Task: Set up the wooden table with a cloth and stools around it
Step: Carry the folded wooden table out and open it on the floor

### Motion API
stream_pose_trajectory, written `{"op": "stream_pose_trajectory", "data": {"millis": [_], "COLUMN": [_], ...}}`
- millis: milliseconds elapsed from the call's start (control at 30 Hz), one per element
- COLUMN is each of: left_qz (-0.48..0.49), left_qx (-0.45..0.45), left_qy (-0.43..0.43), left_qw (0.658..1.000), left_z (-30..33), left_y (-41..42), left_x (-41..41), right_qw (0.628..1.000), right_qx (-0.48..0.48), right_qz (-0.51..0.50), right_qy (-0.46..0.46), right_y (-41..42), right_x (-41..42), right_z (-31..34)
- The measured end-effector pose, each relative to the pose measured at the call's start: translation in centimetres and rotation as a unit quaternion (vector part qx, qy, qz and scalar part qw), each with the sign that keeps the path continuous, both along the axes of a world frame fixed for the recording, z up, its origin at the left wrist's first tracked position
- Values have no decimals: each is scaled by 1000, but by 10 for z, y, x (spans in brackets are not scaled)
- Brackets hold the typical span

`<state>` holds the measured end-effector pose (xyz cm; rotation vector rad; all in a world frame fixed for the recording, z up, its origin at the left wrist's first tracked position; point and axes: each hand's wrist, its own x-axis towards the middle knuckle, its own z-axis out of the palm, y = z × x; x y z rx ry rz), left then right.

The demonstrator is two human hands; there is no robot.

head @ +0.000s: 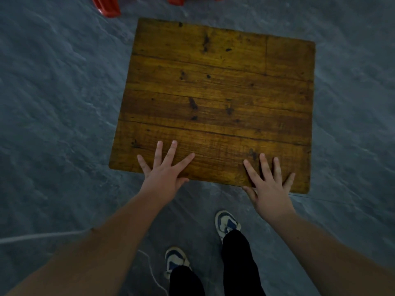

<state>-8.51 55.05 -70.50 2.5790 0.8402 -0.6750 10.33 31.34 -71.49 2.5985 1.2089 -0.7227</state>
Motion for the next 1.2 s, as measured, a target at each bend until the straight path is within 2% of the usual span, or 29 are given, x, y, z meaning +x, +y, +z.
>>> {"op": "stream_pose_trajectory", "data": {"millis": [200, 333, 433, 567, 767, 900, 1200], "left_qz": [18, 56, 49, -8, -10, -24, -21], "left_qx": [-17, -17, -6, 3, 11, -38, -35], "left_qy": [0, -53, -80, -21, 34, 75, 71], "left_qw": [1000, 997, 996, 1000, 999, 996, 997], "left_z": [21, 48, 60, 58, 44, 29, 24], "left_y": [7, 17, 40, 80, 128, 136, 136], "left_x": [5, 15, 43, 97, 154, 163, 158], "right_qw": [999, 997, 995, 996, 995, 995, 994], "right_qx": [-7, 48, 68, 43, 29, -26, -39], "right_qz": [-23, -59, -70, -64, -65, -61, -62], "right_qy": [23, 25, 22, 47, 66, 80, 76], "right_y": [12, 33, 61, 101, 142, 142, 143], "right_x": [0, 5, 28, 78, 137, 143, 138], "right_z": [26, 58, 67, 58, 43, 33, 28]}}
